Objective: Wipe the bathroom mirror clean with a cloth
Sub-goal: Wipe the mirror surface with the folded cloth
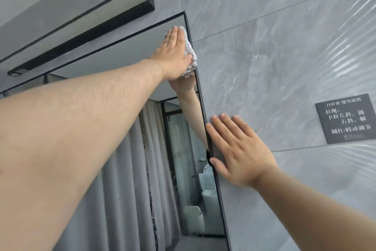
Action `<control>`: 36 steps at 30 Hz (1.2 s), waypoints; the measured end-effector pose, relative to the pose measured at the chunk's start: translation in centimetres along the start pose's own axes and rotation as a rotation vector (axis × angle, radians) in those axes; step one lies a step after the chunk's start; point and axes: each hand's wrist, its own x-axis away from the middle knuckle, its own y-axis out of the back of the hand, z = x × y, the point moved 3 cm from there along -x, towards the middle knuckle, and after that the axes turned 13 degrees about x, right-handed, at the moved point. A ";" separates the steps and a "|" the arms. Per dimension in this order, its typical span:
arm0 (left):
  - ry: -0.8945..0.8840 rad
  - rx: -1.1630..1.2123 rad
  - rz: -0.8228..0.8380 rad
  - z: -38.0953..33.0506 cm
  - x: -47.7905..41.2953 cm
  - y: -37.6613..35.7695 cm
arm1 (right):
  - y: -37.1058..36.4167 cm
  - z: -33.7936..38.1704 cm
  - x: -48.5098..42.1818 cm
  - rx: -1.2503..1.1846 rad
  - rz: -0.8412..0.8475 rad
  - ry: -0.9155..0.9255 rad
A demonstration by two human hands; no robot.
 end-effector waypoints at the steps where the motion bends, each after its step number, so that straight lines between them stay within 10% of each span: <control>1: 0.015 0.014 -0.014 0.0 -0.4 0.3 | 0.0 0.0 0.0 0.001 -0.006 -0.001; 24: 0.047 0.039 -0.138 0.3 -3.9 1.6 | 0.5 -0.2 0.1 -0.057 -0.021 0.002; 36: 0.064 0.022 -0.101 0.8 -4.2 1.4 | 1.3 -2.0 -12.7 -0.151 -0.114 -0.305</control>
